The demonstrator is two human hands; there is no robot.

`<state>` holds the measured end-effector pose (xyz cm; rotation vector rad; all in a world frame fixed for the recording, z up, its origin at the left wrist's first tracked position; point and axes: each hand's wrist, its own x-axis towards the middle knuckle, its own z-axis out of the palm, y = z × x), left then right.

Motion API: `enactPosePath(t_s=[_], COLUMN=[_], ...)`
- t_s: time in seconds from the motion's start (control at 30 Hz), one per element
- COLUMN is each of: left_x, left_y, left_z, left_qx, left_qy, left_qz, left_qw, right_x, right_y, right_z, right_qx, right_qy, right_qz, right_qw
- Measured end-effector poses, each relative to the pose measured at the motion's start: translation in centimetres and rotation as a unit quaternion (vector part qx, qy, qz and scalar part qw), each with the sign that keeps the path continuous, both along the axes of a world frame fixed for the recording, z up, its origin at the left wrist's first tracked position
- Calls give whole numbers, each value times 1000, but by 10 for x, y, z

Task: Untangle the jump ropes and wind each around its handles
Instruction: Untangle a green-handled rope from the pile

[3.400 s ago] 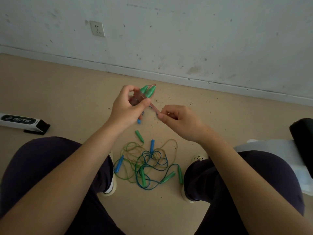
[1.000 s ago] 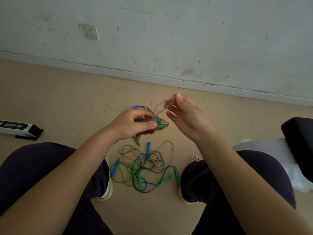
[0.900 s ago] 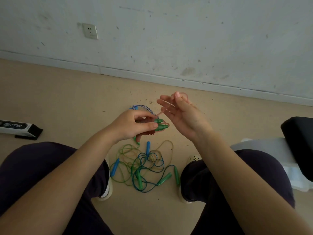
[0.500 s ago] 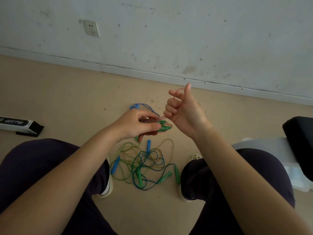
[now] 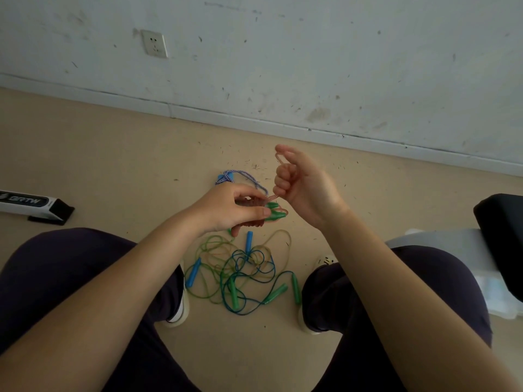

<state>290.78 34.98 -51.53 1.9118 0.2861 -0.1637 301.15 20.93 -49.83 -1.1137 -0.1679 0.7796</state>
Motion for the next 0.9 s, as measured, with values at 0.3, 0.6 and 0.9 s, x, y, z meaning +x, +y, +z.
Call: enactPosePath(t_s=[0.3, 0.6, 0.9], left_x=[0, 0, -2], left_y=[2, 2, 0], left_z=[3, 5, 8], left_qx=[7, -10, -39], left_qy=[-9, -8, -11], left_qz=[20, 48, 48], left_qw=[1000, 999, 998], right_x=[4, -1, -3], right_y=[-6, -8, -3], right_z=[-6, -1, -2], right_qx=[-17, -115, -218], right_qy=[-98, -223, -288], right_qz=[10, -43, -43], right_qw=[995, 967, 931])
